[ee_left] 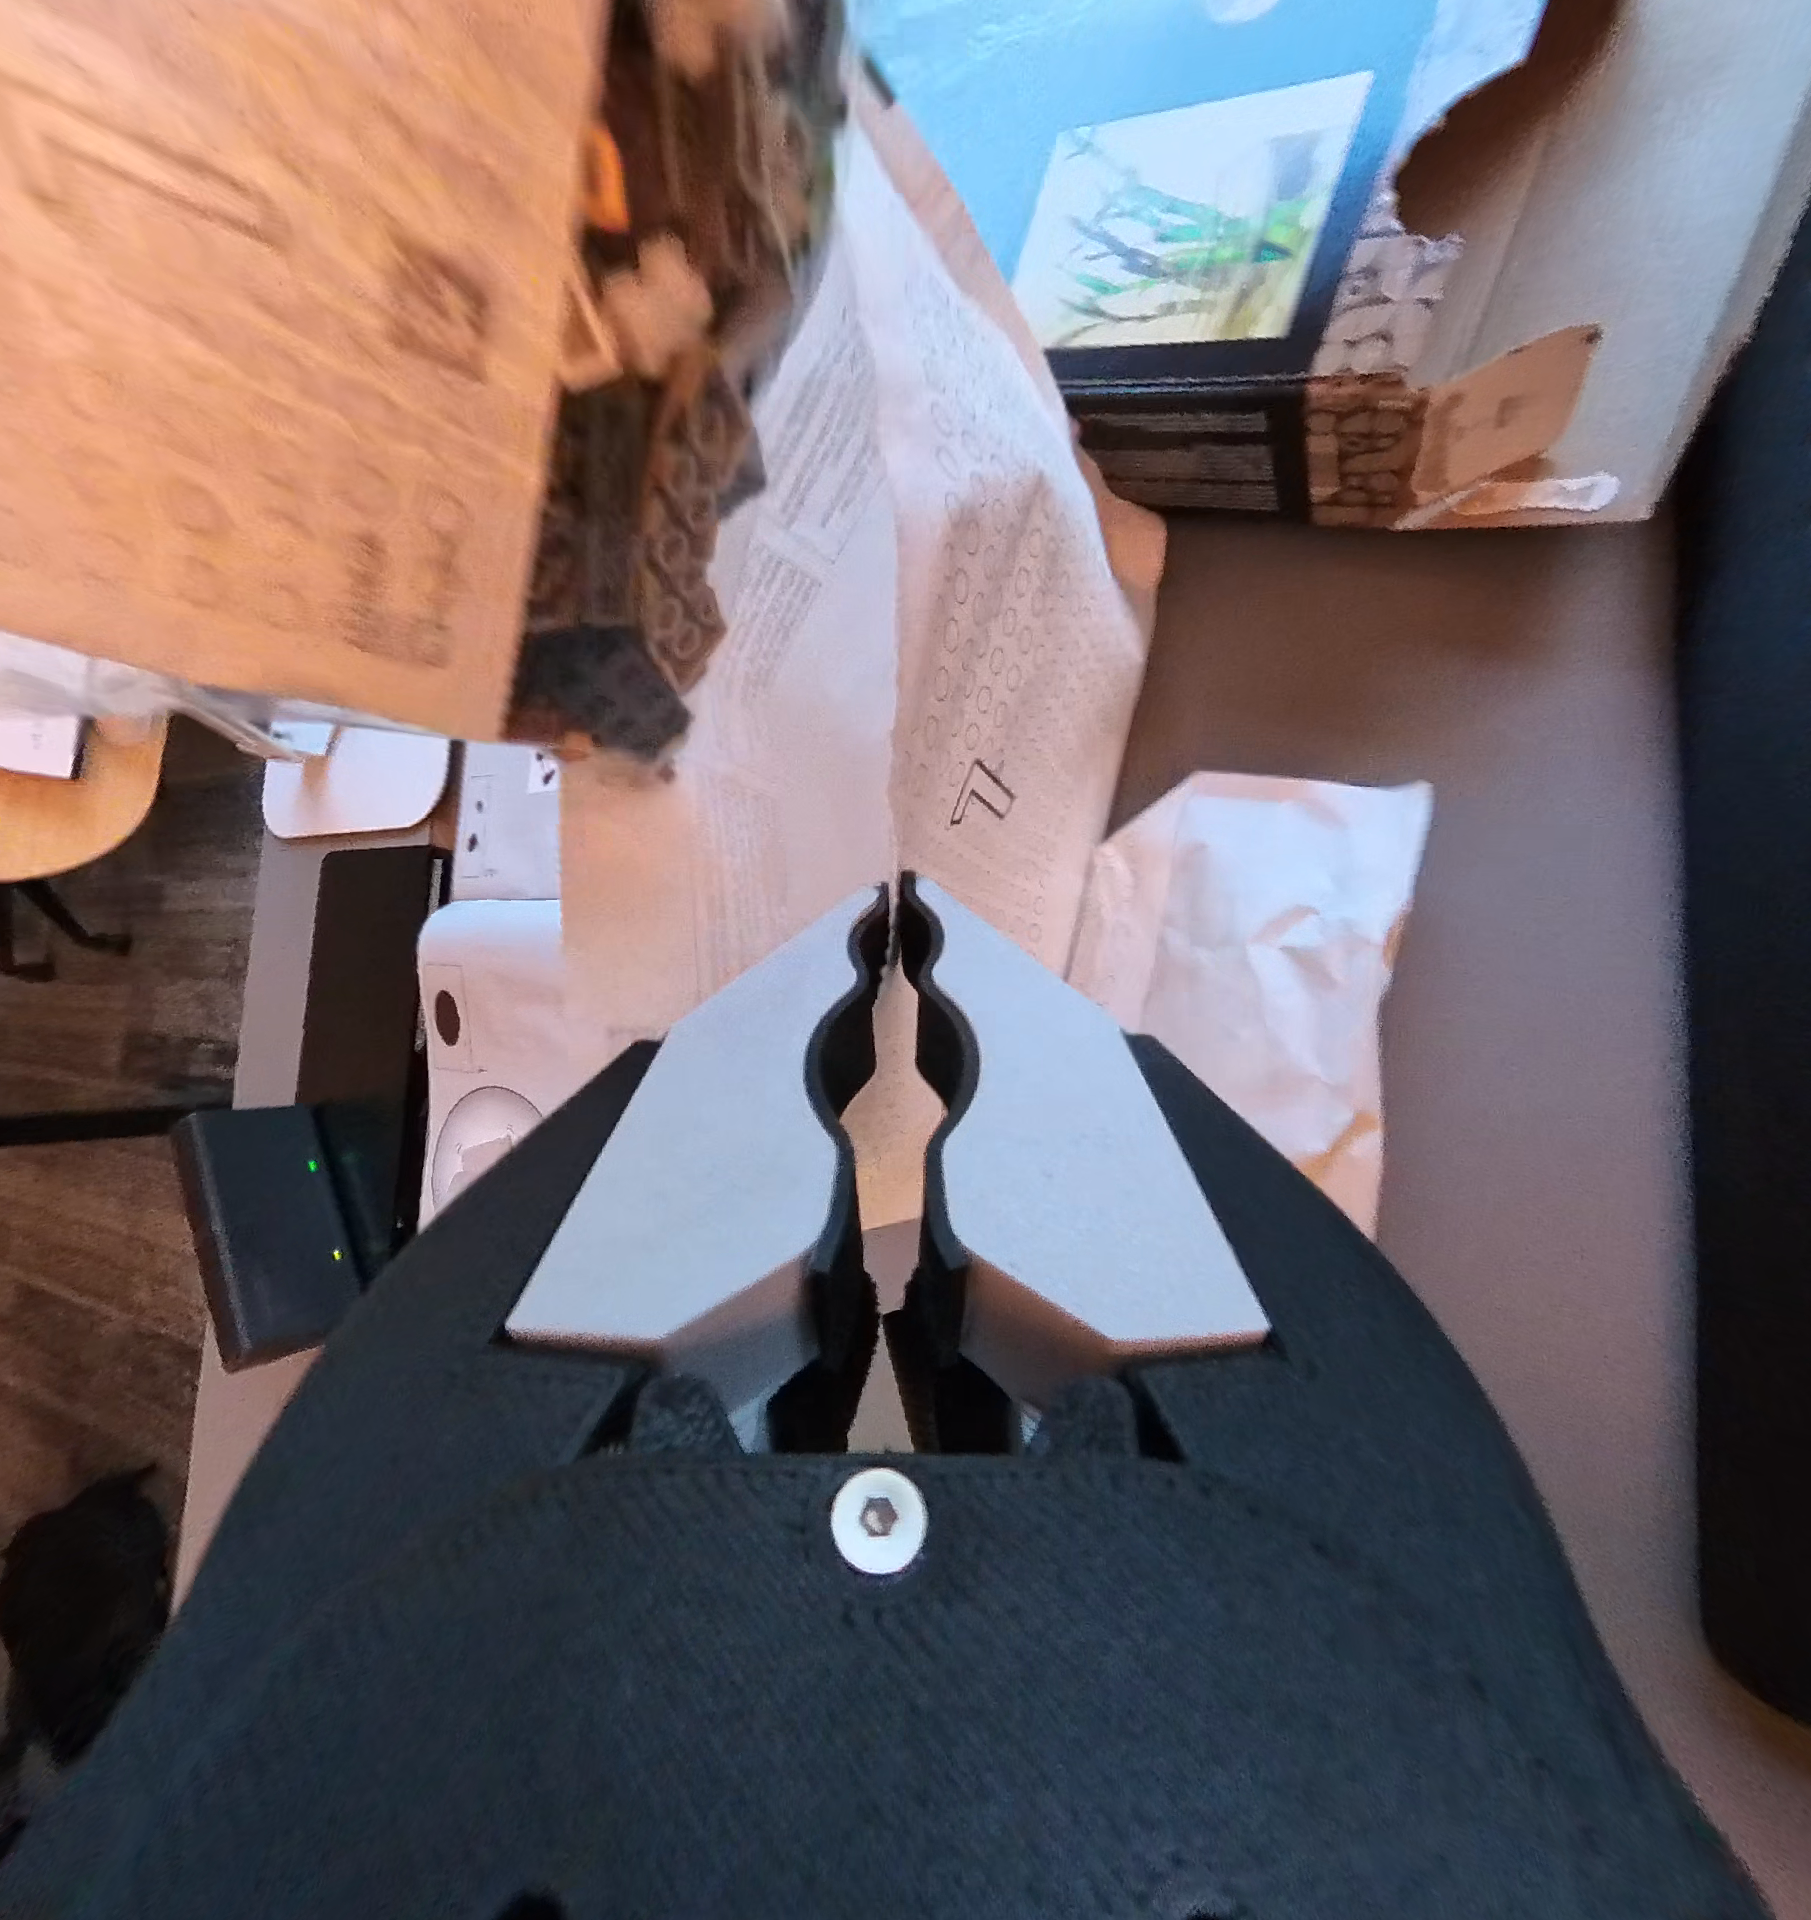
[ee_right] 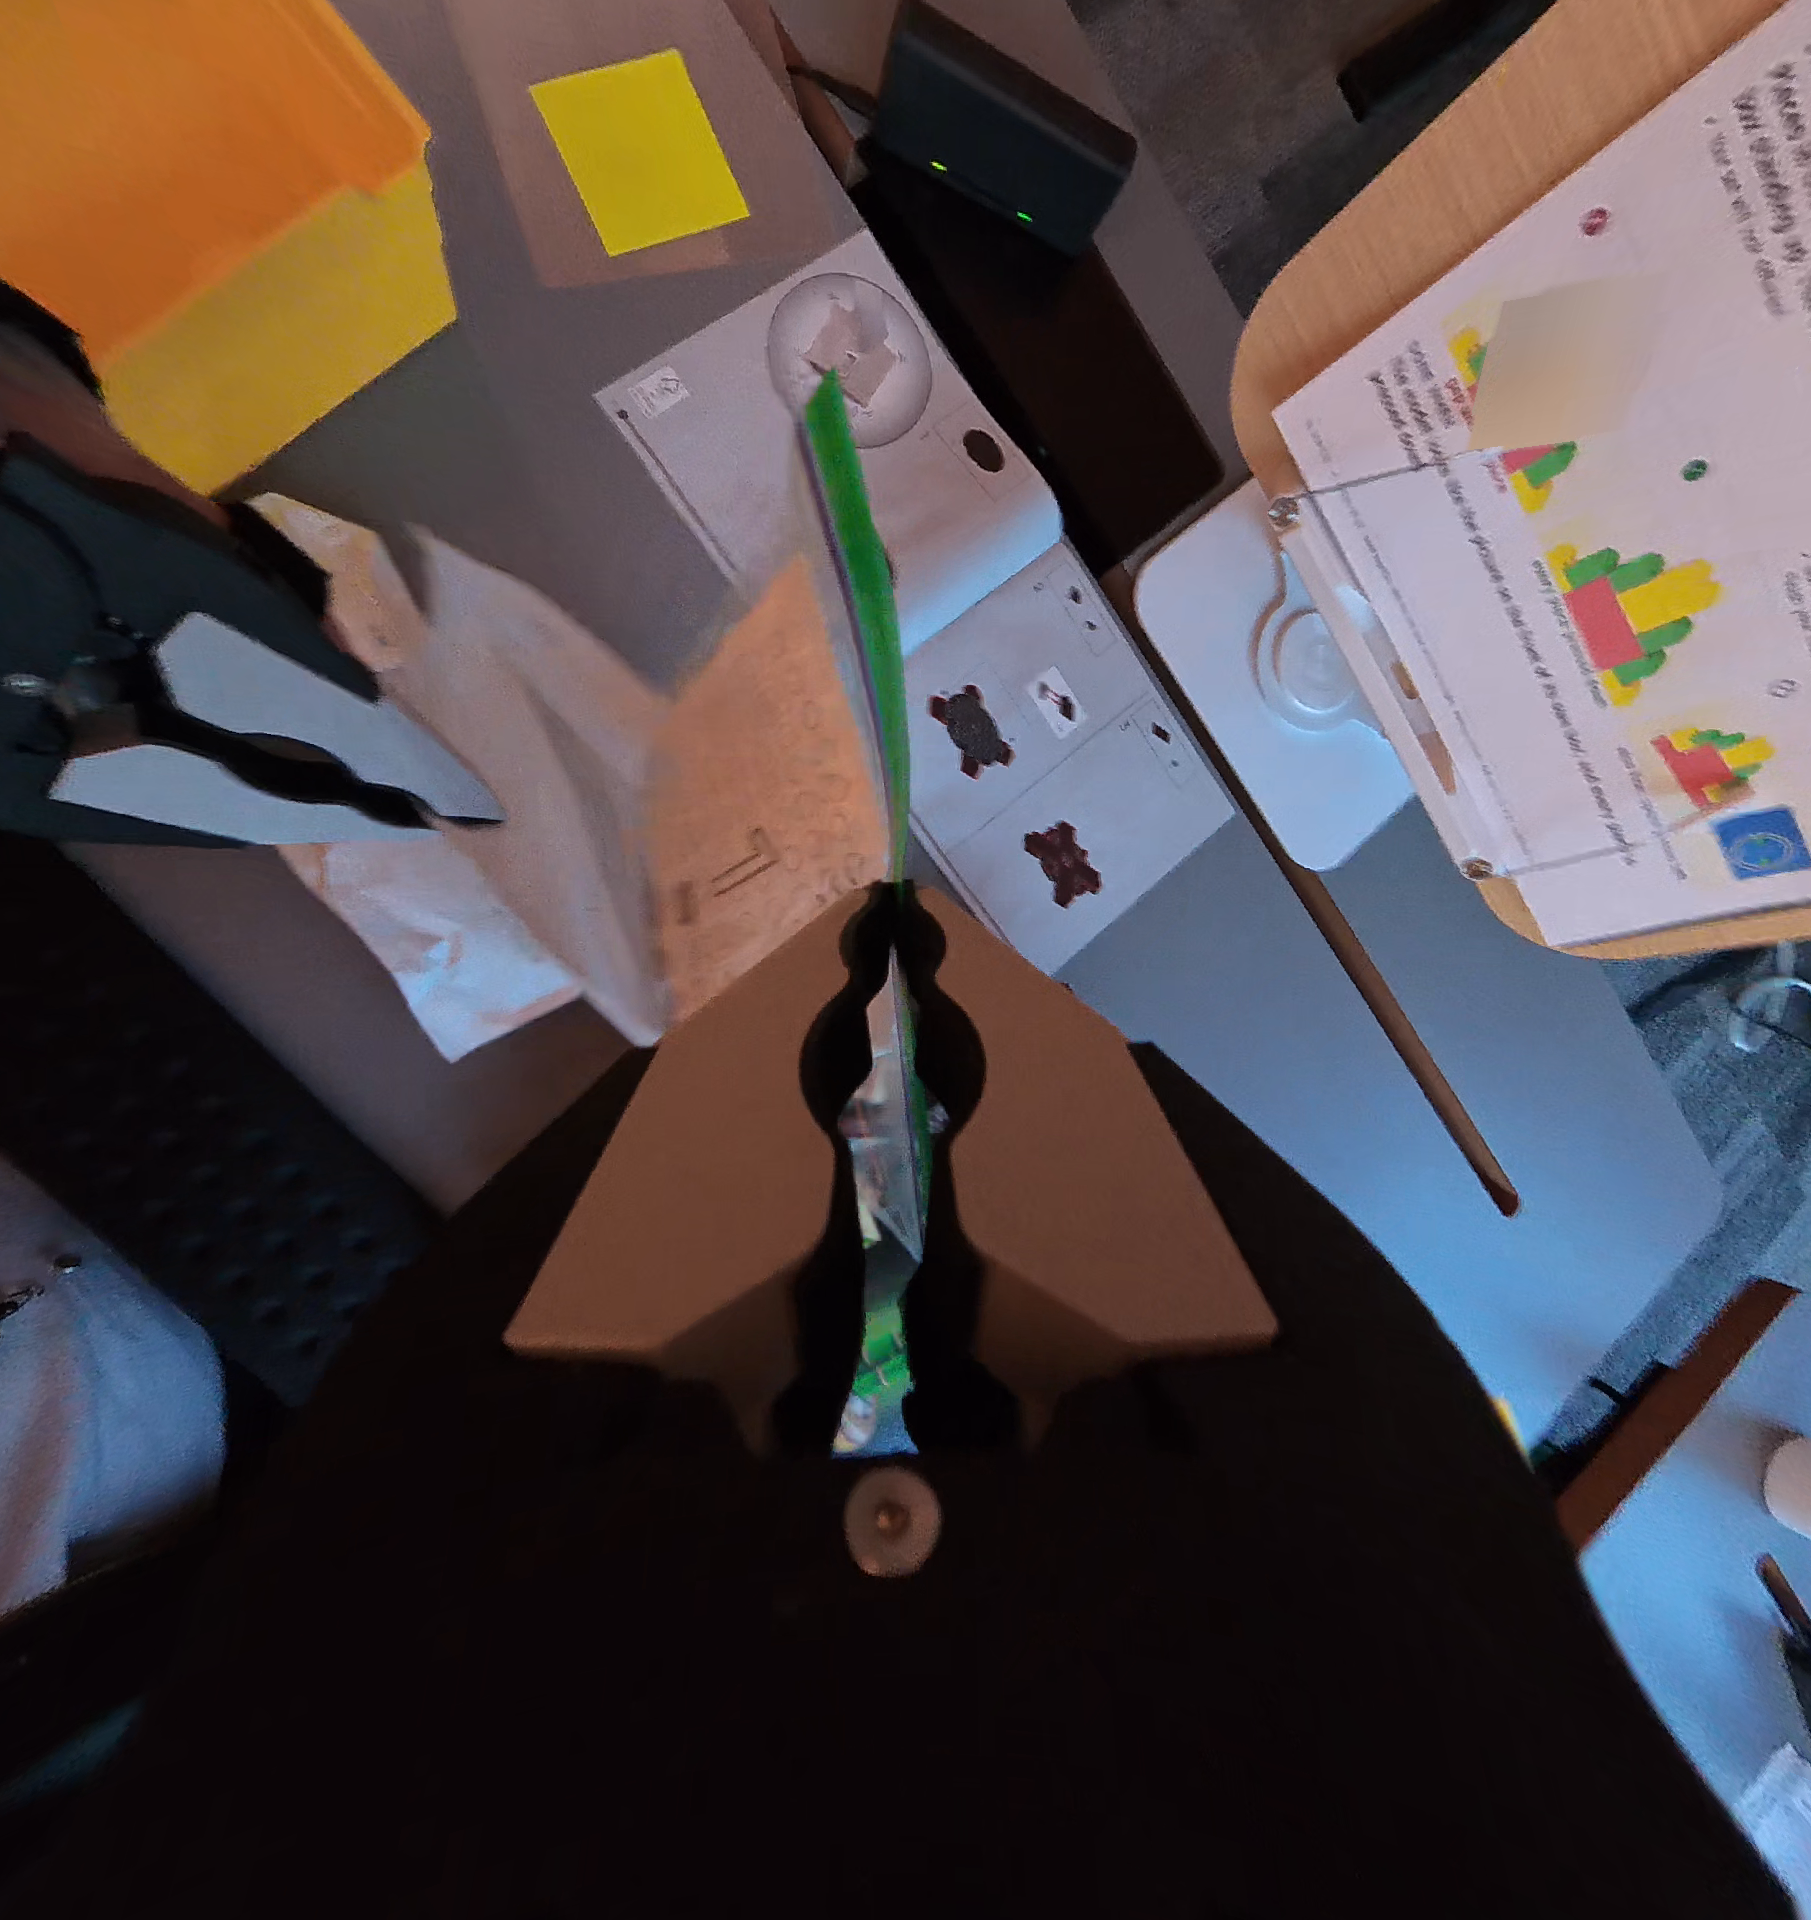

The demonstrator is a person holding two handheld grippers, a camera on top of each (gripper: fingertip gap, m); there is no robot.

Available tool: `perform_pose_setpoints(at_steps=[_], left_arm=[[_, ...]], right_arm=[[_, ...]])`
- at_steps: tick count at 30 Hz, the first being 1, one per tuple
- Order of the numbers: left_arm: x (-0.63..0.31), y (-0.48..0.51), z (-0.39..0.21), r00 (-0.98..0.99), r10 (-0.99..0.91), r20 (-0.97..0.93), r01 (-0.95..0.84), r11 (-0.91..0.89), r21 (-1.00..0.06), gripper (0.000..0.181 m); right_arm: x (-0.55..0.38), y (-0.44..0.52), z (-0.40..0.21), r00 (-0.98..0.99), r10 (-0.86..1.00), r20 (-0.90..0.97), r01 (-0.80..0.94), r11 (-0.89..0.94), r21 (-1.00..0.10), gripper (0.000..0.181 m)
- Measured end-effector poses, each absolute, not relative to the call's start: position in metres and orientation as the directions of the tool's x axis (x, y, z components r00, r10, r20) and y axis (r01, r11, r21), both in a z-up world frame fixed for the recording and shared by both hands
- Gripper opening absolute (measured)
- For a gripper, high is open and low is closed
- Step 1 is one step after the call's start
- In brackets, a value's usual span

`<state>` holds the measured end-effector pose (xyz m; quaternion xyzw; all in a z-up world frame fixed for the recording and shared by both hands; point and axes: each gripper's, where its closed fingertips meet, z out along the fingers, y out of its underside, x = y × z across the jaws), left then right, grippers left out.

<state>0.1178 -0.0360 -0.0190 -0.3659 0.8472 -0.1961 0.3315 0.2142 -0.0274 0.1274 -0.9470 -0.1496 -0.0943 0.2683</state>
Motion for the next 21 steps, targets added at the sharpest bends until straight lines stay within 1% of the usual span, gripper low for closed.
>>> perform_pose_setpoints(at_steps=[2,4,6,8,11,13,15,17,19,21], left_arm=[[0.127,-0.031,-0.016,-0.486,-0.768,-0.417,-0.500,0.635,-0.589,0.000],[0.134,-0.029,-0.016,-0.482,-0.770,-0.419,-0.500,0.634,-0.590,0.000],[0.136,-0.028,-0.017,-0.484,-0.750,-0.451,-0.484,0.659,-0.575,0.000],[0.136,-0.028,-0.018,-0.480,-0.730,-0.486,-0.466,0.682,-0.564,0.000],[0.132,-0.031,-0.021,-0.471,-0.735,-0.487,-0.454,0.675,-0.581,0.000],[0.128,-0.030,-0.021,-0.448,-0.742,-0.499,-0.452,0.670,-0.589,0.000],[0.124,-0.025,-0.021,-0.415,-0.755,-0.507,-0.459,0.655,-0.600,0.000],[0.121,-0.023,-0.020,-0.384,-0.777,-0.499,-0.458,0.630,-0.627,0.000],[0.119,-0.021,-0.018,-0.361,-0.795,-0.488,-0.456,0.607,-0.651,0.000],[0.117,-0.025,-0.022,-0.380,-0.800,-0.466,-0.455,0.599,-0.658,0.000]], right_arm=[[0.201,-0.026,0.120,0.937,0.275,0.215,0.346,-0.810,-0.474,0.000],[0.194,-0.024,0.110,0.906,0.347,0.244,0.422,-0.800,-0.427,0.000],[0.176,-0.026,0.099,0.882,0.444,0.158,0.469,-0.791,-0.394,0.000],[0.158,-0.028,0.092,0.854,0.517,0.061,0.495,-0.770,-0.404,0.000],[0.138,-0.022,0.085,0.844,0.527,-0.098,0.433,-0.778,-0.455,0.000],[0.136,-0.019,0.073,0.857,0.485,-0.171,0.367,-0.810,-0.457,0.000],[0.140,-0.024,0.052,0.851,0.505,-0.143,0.407,-0.808,-0.426,0.000],[0.151,-0.029,0.029,0.862,0.504,-0.064,0.444,-0.809,-0.385,0.000],[0.147,-0.039,0.005,0.843,0.534,-0.066,0.483,-0.804,-0.347,0.001],[0.145,-0.045,-0.017,0.832,0.552,-0.046,0.514,-0.801,-0.308,0.001]])
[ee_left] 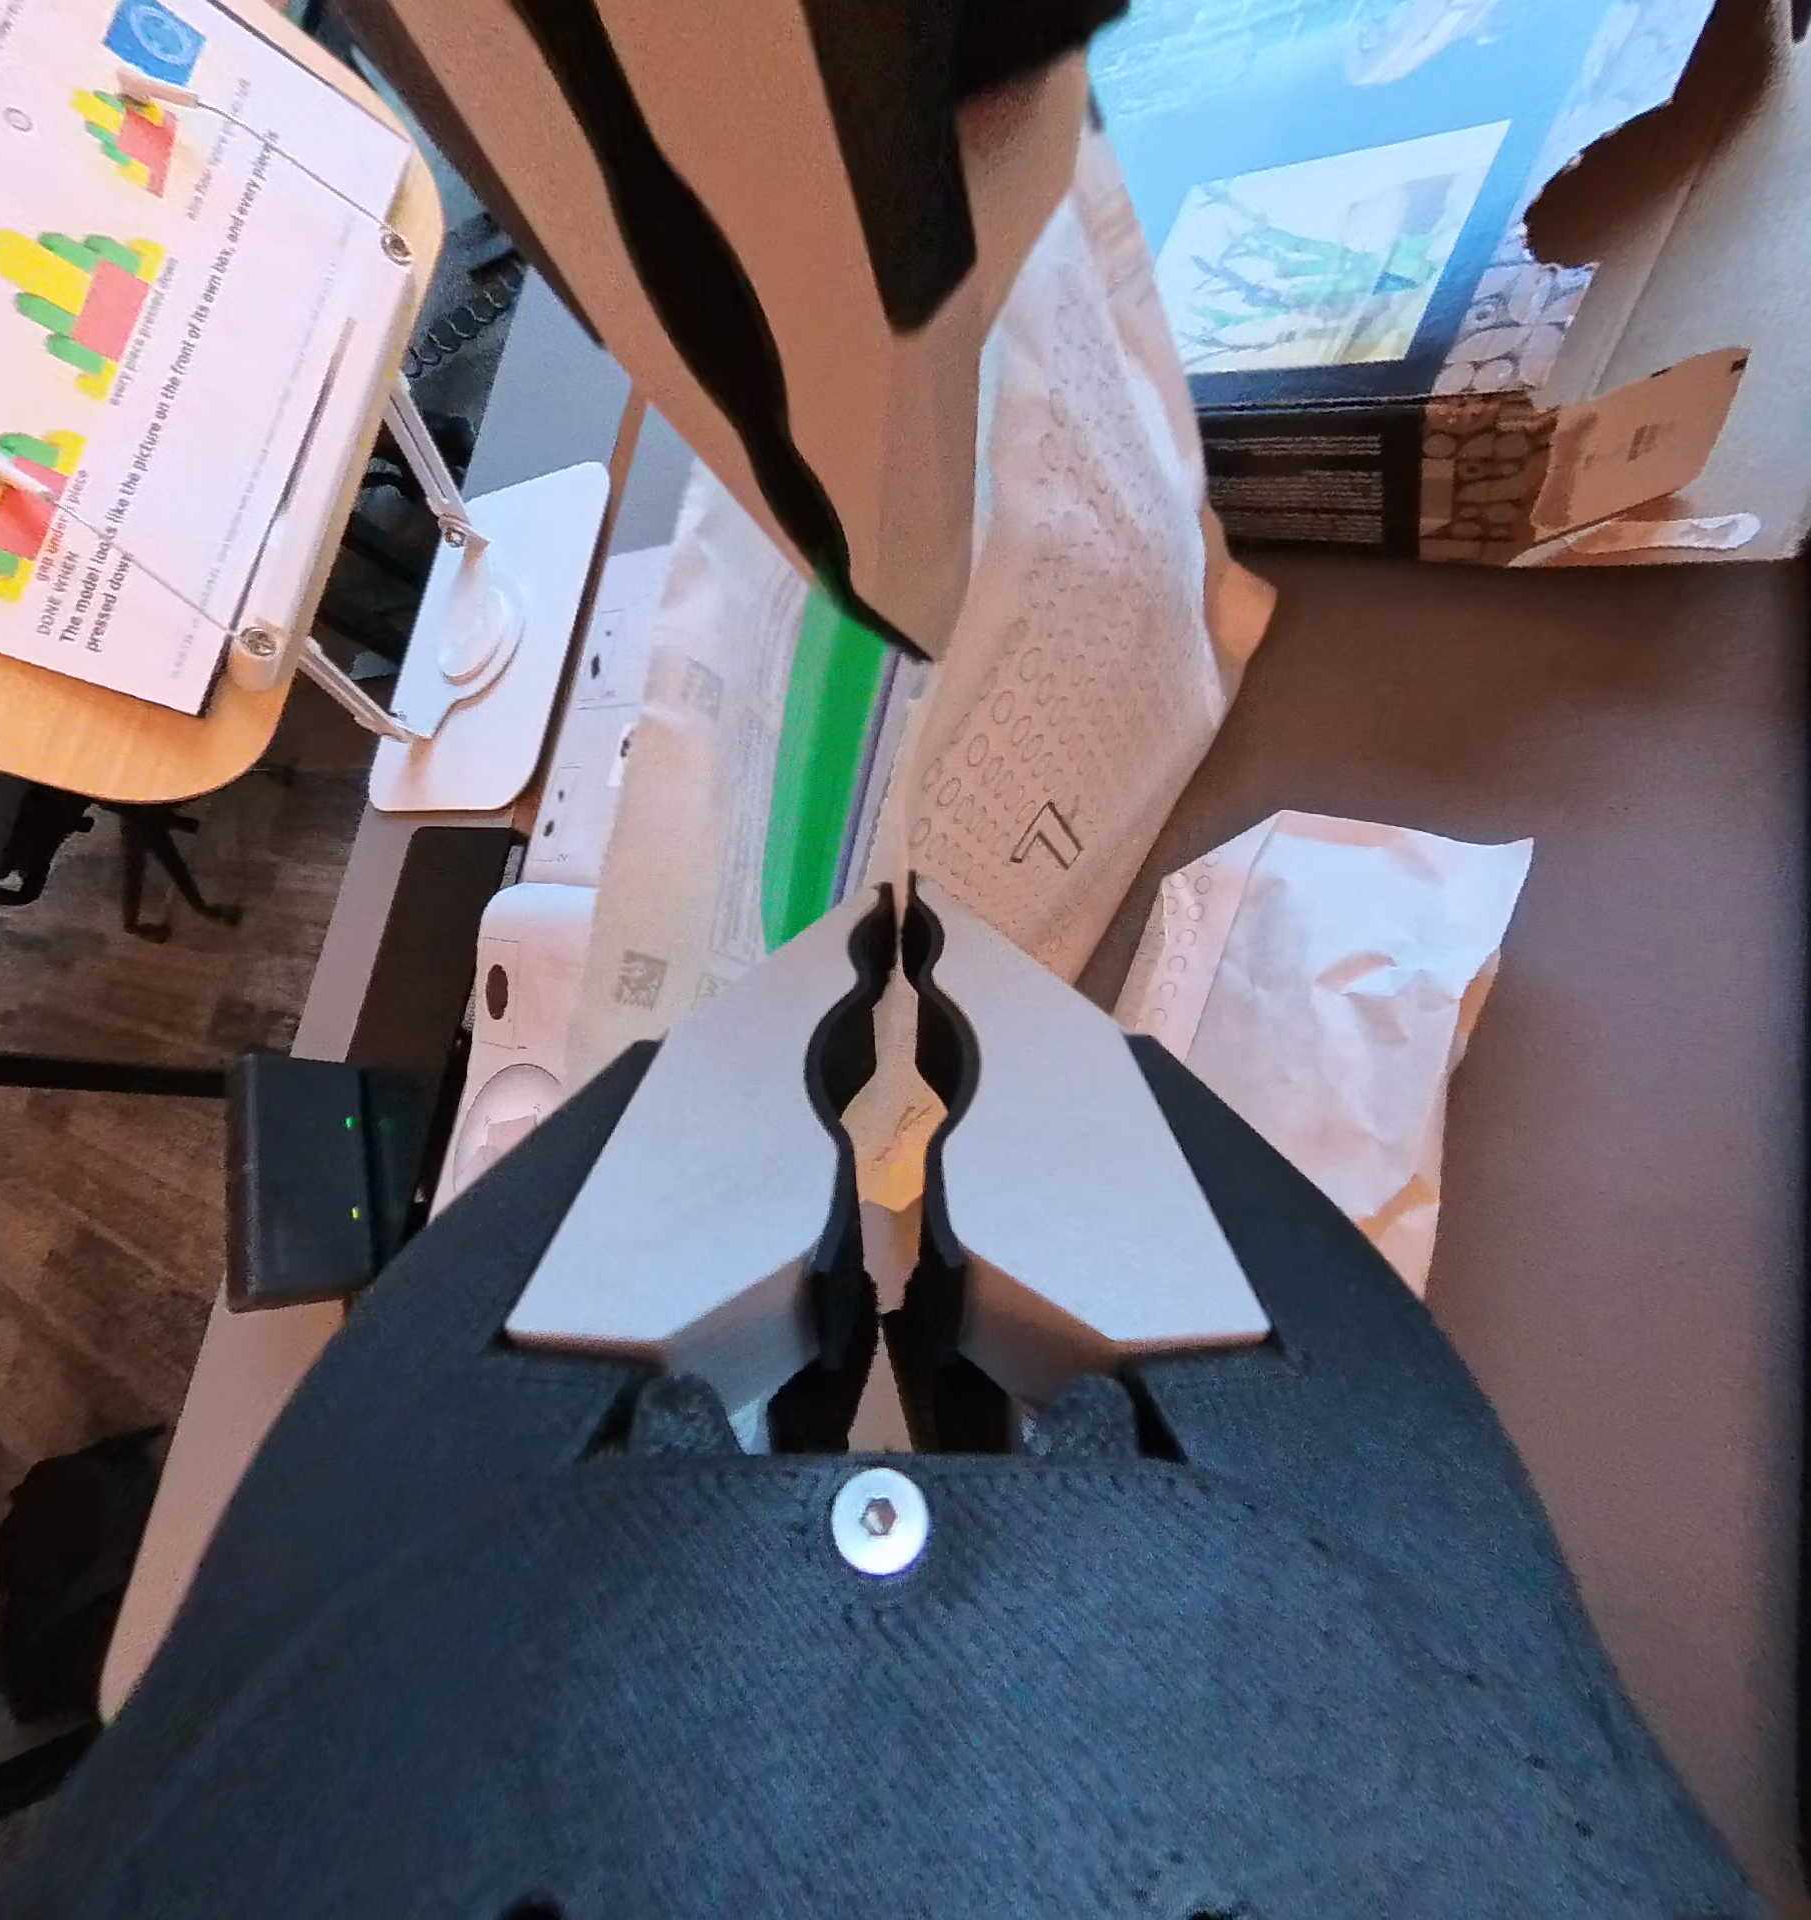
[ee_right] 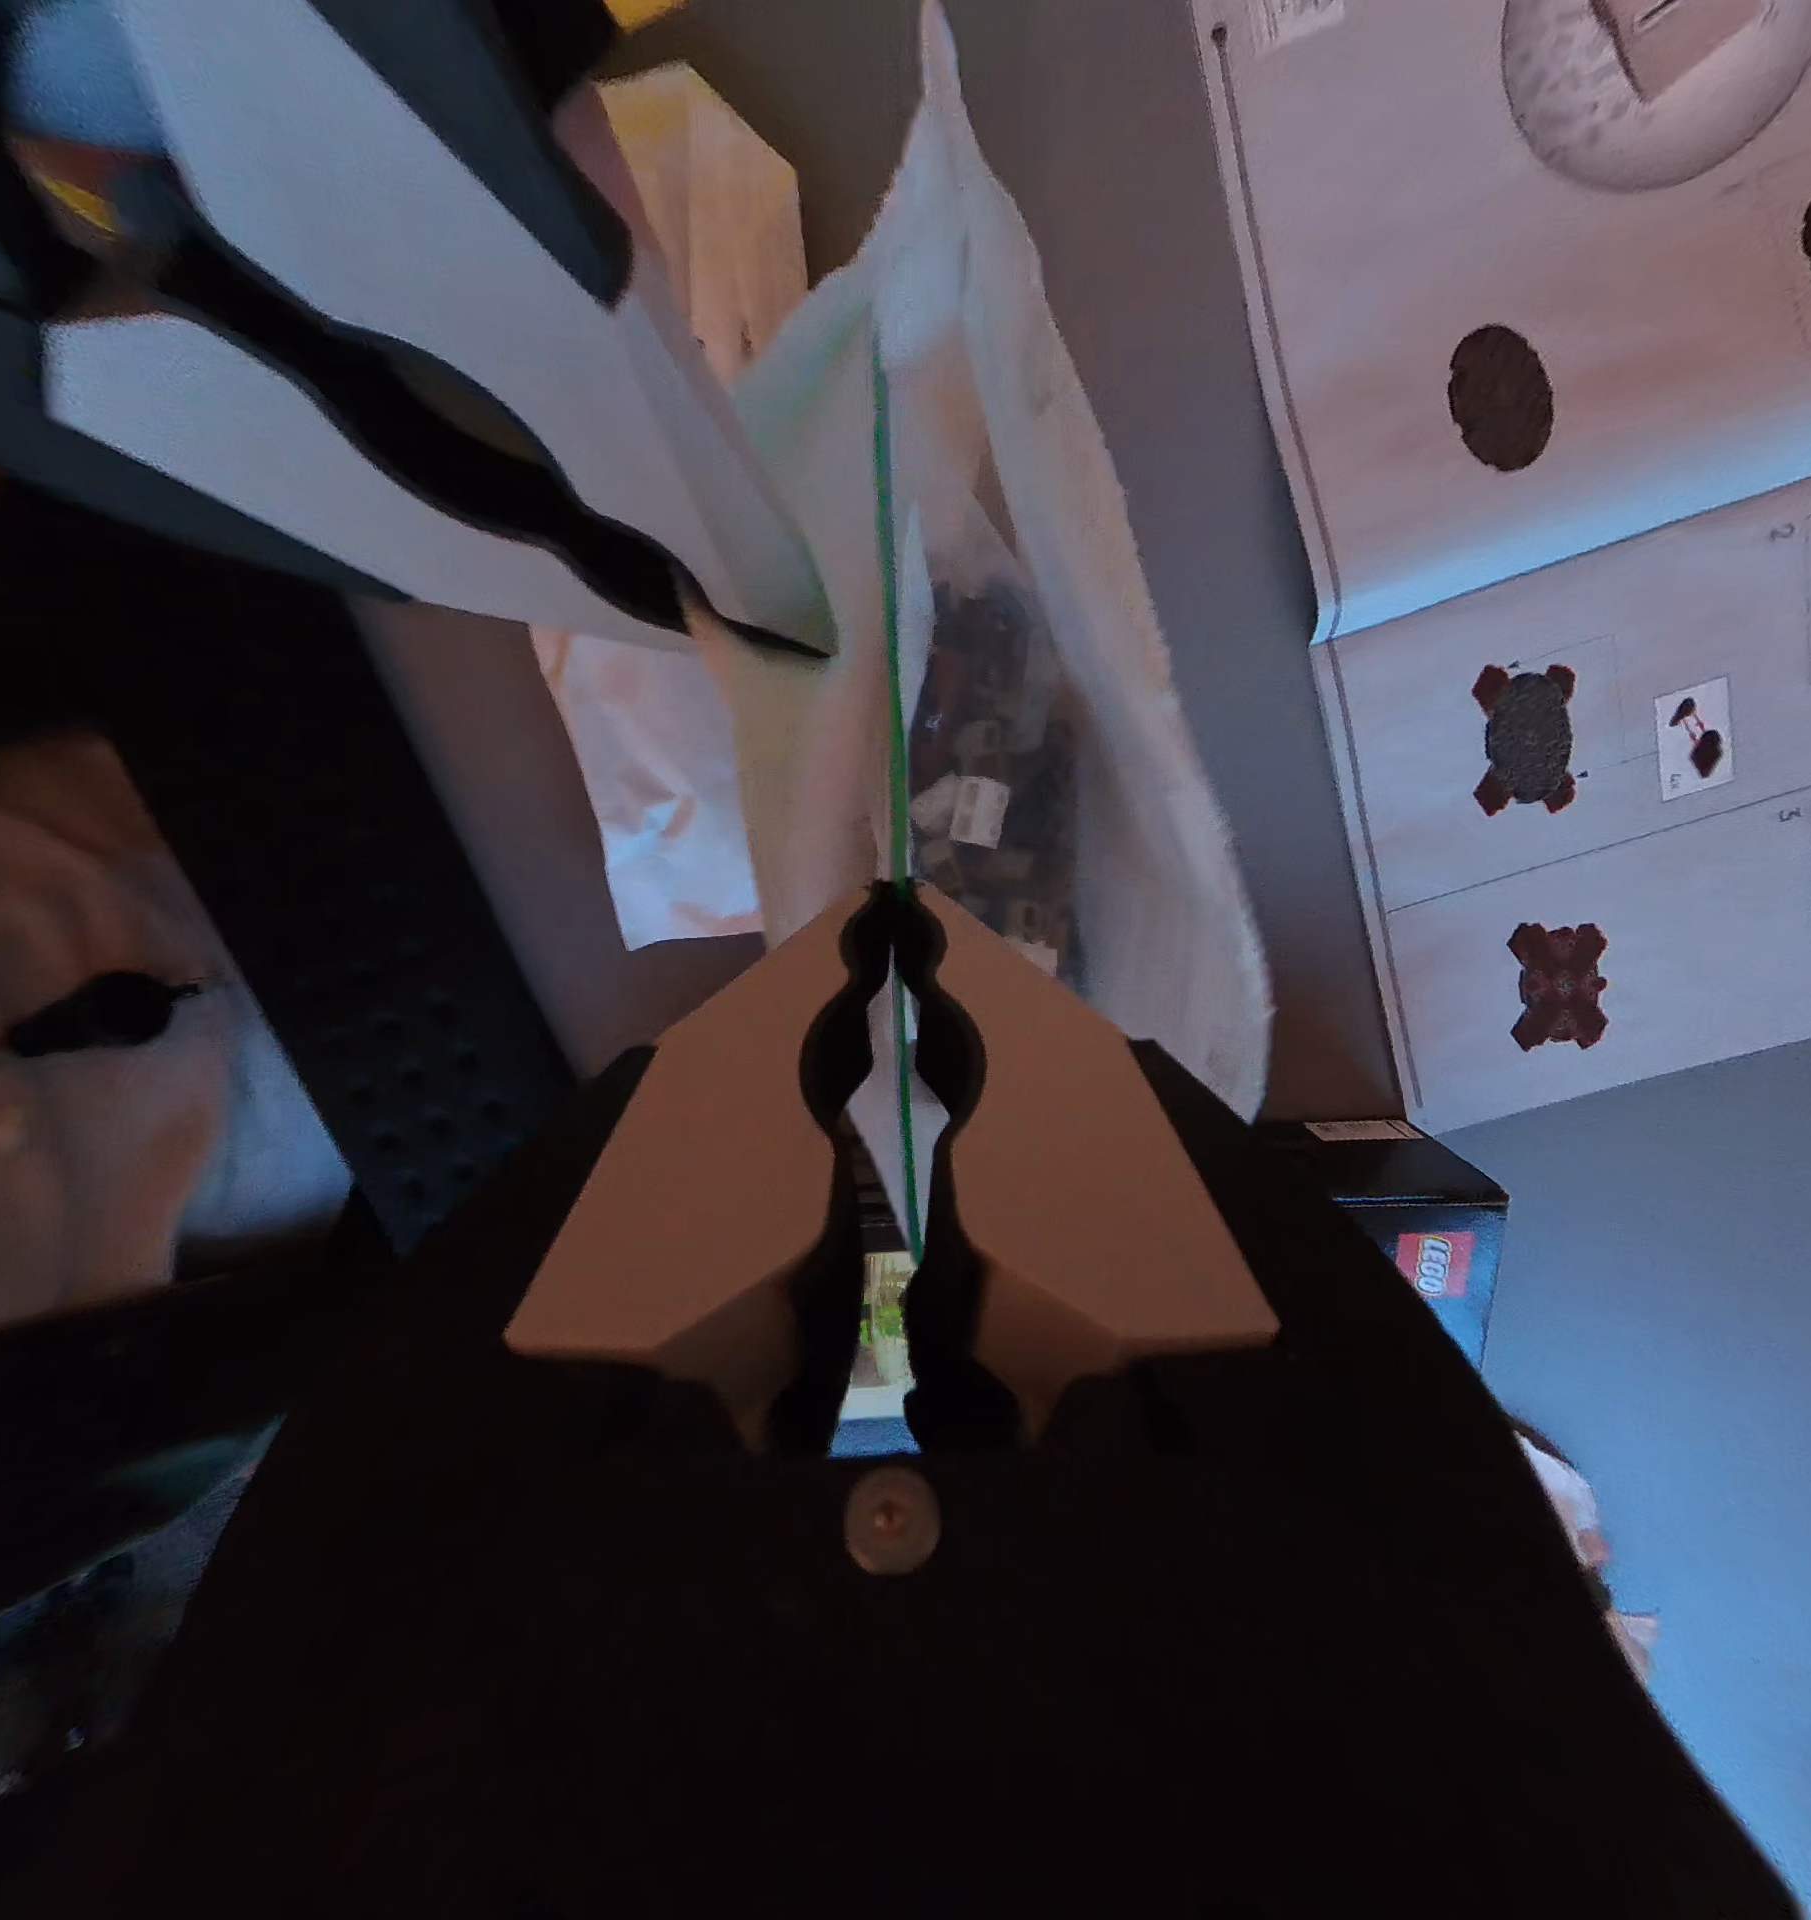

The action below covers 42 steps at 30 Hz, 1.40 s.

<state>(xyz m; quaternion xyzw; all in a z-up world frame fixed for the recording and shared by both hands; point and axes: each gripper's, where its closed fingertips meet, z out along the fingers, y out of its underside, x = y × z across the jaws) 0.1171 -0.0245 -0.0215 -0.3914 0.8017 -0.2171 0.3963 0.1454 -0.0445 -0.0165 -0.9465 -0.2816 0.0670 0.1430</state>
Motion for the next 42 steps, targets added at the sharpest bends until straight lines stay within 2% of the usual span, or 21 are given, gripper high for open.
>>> perform_pose_setpoints(at_steps=[1,6,7,9,10,14,16,21,22,24,26,27,28,29,31,34,37,38,39,41,42], left_arm=[[0.117,-0.026,-0.023,-0.385,-0.795,-0.470,-0.452,0.606,-0.655,0.000],[0.109,-0.032,-0.022,-0.396,-0.769,-0.502,-0.447,0.639,-0.626,0.000],[0.107,-0.032,-0.022,-0.396,-0.769,-0.502,-0.449,0.639,-0.624,0.000],[0.104,-0.034,-0.024,-0.397,-0.778,-0.488,-0.463,0.628,-0.625,0.000],[0.103,-0.037,-0.024,-0.400,-0.782,-0.478,-0.460,0.622,-0.633,0.000],[0.099,-0.044,-0.026,-0.406,-0.758,-0.511,-0.460,0.652,-0.602,0.000],[0.095,-0.048,-0.027,-0.409,-0.739,-0.535,-0.454,0.674,-0.583,0.000],[0.088,-0.051,-0.026,-0.388,-0.705,-0.594,-0.445,0.707,-0.550,0.000],[0.088,-0.050,-0.025,-0.383,-0.704,-0.599,-0.444,0.708,-0.549,0.000],[0.089,-0.049,-0.025,-0.378,-0.713,-0.591,-0.448,0.699,-0.557,0.000],[0.091,-0.048,-0.025,-0.387,-0.727,-0.568,-0.452,0.686,-0.570,0.000],[0.091,-0.047,-0.024,-0.390,-0.731,-0.560,-0.455,0.682,-0.573,0.002],[0.091,-0.043,-0.021,-0.377,-0.732,-0.567,-0.461,0.680,-0.571,0.014],[0.090,-0.035,-0.015,-0.349,-0.727,-0.591,-0.468,0.682,-0.562,0.025],[0.086,-0.017,0.010,-0.274,-0.719,-0.638,-0.455,0.682,-0.573,0.045],[0.078,-0.007,0.034,-0.305,-0.790,-0.531,-0.391,0.613,-0.687,0.078],[0.086,0.007,0.009,-0.403,-0.822,-0.402,-0.494,0.565,-0.660,0.102],[0.092,0.012,-0.004,-0.426,-0.820,-0.382,-0.533,0.569,-0.626,0.102],[0.096,0.017,-0.019,-0.450,-0.814,-0.366,-0.565,0.577,-0.589,0.090],[0.097,0.015,-0.045,-0.527,-0.801,-0.284,-0.610,0.589,-0.530,0.017],[0.097,0.012,-0.050,-0.551,-0.802,-0.231,-0.625,0.580,-0.523,0.000]], right_arm=[[0.142,-0.045,-0.022,0.827,0.559,-0.054,0.519,-0.797,-0.308,0.000],[0.133,-0.028,-0.005,0.833,0.551,-0.055,0.448,-0.729,-0.517,0.000],[0.138,-0.035,-0.016,0.838,0.541,-0.069,0.450,-0.757,-0.474,0.000],[0.146,-0.063,-0.051,0.836,0.530,-0.138,0.481,-0.832,-0.277,0.002],[0.144,-0.069,-0.059,0.834,0.528,-0.158,0.486,-0.840,-0.242,0.001],[0.130,-0.068,-0.043,0.814,0.562,-0.146,0.490,-0.800,-0.347,0.003],[0.130,-0.070,-0.024,0.812,0.573,-0.112,0.478,-0.763,-0.435,0.015],[0.133,-0.090,0.030,0.825,0.566,0.016,0.394,-0.554,-0.734,0.089],[0.141,-0.093,0.026,0.834,0.543,0.095,0.424,-0.521,-0.741,0.104],[0.161,-0.100,0.008,0.812,0.510,0.283,0.542,-0.481,-0.689,0.112],[0.183,-0.096,-0.010,0.796,0.452,0.402,0.599,-0.494,-0.630,0.103],[0.187,-0.096,-0.021,0.806,0.456,0.377,0.585,-0.522,-0.620,0.096],[0.180,-0.098,-0.031,0.816,0.500,0.290,0.555,-0.539,-0.633,0.072],[0.166,-0.104,-0.037,0.803,0.571,0.168,0.522,-0.539,-0.661,0.031],[0.161,-0.105,-0.034,0.806,0.586,0.081,0.461,-0.535,-0.708,0.006],[0.166,-0.110,-0.035,0.776,0.618,0.127,0.520,-0.512,-0.683,0.002],[0.166,-0.114,-0.035,0.721,0.671,0.173,0.590,-0.464,-0.661,0.002],[0.167,-0.114,-0.035,0.705,0.682,0.193,0.610,-0.445,-0.655,0.001],[0.169,-0.113,-0.035,0.694,0.690,0.204,0.622,-0.432,-0.654,0.001],[0.174,-0.109,-0.034,0.690,0.693,0.209,0.618,-0.414,-0.668,0.001],[0.178,-0.106,-0.034,0.700,0.684,0.206,0.609,-0.420,-0.673,0.001]])
